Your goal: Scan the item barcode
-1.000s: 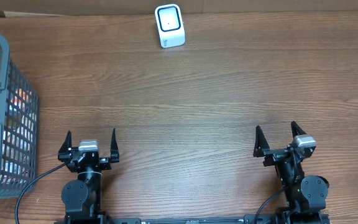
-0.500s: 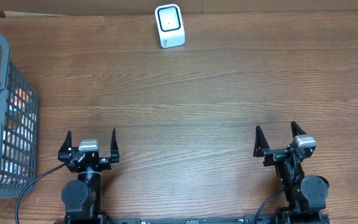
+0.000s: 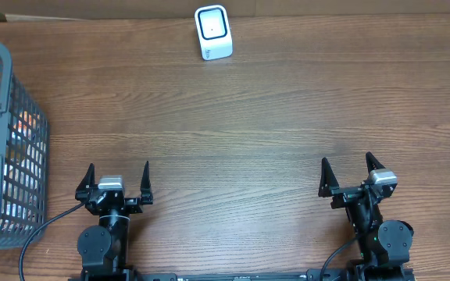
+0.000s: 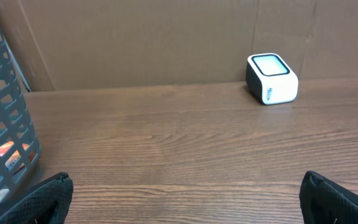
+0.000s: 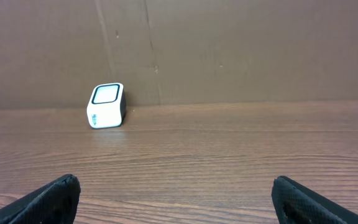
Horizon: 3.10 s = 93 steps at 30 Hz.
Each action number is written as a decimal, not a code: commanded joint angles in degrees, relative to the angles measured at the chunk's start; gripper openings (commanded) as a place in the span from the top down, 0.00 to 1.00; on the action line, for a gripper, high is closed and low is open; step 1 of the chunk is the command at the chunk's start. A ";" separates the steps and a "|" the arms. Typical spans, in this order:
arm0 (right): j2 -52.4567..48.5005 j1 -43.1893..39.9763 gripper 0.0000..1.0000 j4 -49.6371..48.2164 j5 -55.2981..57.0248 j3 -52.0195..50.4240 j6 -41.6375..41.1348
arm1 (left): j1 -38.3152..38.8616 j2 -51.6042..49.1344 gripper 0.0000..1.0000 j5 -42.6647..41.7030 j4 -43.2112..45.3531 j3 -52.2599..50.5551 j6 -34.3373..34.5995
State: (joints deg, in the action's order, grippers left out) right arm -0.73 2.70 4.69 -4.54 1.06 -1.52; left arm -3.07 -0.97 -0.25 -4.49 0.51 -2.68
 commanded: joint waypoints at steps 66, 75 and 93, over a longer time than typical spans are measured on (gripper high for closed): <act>0.57 -0.20 0.00 -0.26 -0.26 -0.59 -0.22 | -46.07 -81.44 0.21 -8.85 -71.19 101.85 30.69; 0.57 -0.20 0.00 -0.26 -0.24 -0.59 -0.22 | -47.60 -89.37 0.20 0.98 -72.13 101.85 33.35; 0.57 -0.20 0.00 -0.26 -0.24 -0.59 -0.22 | -53.55 -95.38 0.20 7.76 -47.78 76.00 15.52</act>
State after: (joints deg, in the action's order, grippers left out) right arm -0.62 2.66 4.69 -4.67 1.06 -1.52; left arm -56.62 -96.44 5.85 -56.16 81.78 20.56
